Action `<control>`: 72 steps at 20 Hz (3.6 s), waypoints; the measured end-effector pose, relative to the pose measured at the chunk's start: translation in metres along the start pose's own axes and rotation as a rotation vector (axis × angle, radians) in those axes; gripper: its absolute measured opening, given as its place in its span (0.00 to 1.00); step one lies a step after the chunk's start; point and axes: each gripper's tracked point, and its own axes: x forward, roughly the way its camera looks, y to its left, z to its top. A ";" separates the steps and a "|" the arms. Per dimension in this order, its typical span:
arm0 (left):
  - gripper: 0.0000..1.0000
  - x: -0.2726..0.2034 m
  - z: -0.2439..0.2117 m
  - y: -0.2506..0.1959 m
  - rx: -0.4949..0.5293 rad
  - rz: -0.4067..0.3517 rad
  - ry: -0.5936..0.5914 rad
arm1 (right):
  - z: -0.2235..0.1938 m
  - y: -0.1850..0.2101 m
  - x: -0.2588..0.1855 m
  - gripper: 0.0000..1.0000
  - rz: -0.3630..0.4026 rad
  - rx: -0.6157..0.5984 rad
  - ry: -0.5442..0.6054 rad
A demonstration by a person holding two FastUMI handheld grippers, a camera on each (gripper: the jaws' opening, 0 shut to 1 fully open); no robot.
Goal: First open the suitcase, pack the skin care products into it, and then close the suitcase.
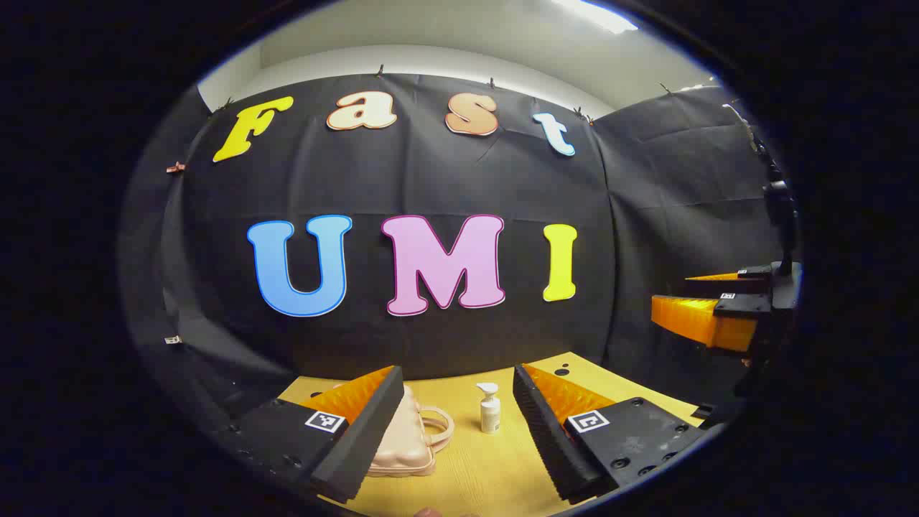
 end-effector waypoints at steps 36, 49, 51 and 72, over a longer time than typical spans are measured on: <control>0.97 0.229 -0.267 0.015 -0.109 0.140 0.633 | -0.062 -0.066 0.090 0.97 0.160 -0.119 0.080; 0.11 0.276 -0.306 0.029 0.010 0.117 0.795 | -0.110 -0.098 0.124 0.96 0.198 -0.144 0.179; 0.08 0.271 -0.280 0.030 0.026 0.099 0.788 | -0.109 -0.092 0.124 0.96 0.184 -0.154 0.179; 0.06 0.136 -0.174 0.541 0.048 0.408 0.716 | -0.087 0.056 0.146 0.97 0.169 -0.095 0.215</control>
